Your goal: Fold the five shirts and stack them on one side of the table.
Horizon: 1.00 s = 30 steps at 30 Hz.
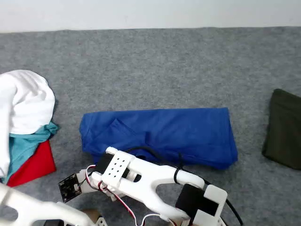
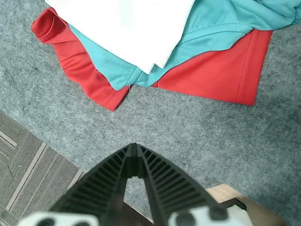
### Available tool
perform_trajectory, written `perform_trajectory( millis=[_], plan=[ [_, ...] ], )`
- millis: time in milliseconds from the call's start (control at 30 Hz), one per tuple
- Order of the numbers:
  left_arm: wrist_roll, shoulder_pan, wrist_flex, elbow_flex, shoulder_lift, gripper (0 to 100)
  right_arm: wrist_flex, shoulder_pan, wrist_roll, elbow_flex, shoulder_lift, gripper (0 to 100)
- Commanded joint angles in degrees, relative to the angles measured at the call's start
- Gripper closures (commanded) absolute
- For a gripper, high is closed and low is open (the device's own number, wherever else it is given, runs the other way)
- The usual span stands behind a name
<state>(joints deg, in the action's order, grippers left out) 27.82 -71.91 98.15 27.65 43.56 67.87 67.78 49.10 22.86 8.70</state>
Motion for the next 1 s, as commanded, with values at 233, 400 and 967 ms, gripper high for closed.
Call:
perform_trajectory(
  millis=[233,400,967],
  plan=[
    [0.62,-0.18,-1.05,-0.31,1.05,100,0.66,1.1,6.24,-1.49,-1.98,98.7],
    [0.79,-0.18,-1.05,-0.66,1.05,100,0.57,1.01,6.24,-1.49,-6.2,98.8],
    [2.99,-3.25,-3.43,-0.4,0.97,100,3.47,-4.62,1.32,-2.11,-11.82,84.2]
  ],
)
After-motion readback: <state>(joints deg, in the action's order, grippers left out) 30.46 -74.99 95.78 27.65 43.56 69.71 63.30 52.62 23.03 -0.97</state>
